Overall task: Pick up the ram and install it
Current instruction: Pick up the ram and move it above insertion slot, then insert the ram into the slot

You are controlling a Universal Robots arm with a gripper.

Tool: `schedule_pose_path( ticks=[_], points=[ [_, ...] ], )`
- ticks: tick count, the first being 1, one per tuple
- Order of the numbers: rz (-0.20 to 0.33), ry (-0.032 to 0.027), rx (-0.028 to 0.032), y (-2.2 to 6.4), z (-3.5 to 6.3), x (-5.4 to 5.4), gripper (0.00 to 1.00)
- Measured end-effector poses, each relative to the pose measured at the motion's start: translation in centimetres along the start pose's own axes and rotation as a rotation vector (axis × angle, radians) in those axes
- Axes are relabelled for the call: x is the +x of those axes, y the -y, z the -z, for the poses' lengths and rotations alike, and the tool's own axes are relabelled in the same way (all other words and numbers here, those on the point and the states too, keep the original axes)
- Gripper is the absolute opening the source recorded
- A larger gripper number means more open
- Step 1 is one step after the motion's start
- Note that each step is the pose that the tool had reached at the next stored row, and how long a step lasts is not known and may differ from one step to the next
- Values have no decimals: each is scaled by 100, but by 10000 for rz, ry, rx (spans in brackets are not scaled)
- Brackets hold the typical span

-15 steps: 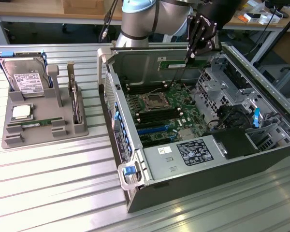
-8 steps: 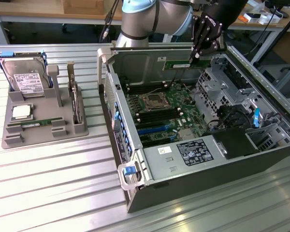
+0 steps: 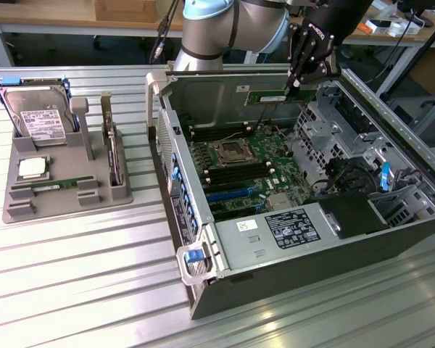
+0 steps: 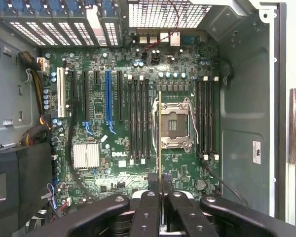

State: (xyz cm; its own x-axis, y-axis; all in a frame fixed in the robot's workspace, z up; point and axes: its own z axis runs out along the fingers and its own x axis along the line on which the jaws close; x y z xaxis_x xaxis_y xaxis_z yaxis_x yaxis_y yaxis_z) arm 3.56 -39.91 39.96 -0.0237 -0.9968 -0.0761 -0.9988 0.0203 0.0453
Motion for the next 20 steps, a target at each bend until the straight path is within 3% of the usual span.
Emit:
schedule_pose_path(
  ticks=[4, 20],
  points=[
    [1, 0, 0, 0, -5, 0, 12],
    [1, -1, 0, 8, -198, 15, 12]
  ],
)
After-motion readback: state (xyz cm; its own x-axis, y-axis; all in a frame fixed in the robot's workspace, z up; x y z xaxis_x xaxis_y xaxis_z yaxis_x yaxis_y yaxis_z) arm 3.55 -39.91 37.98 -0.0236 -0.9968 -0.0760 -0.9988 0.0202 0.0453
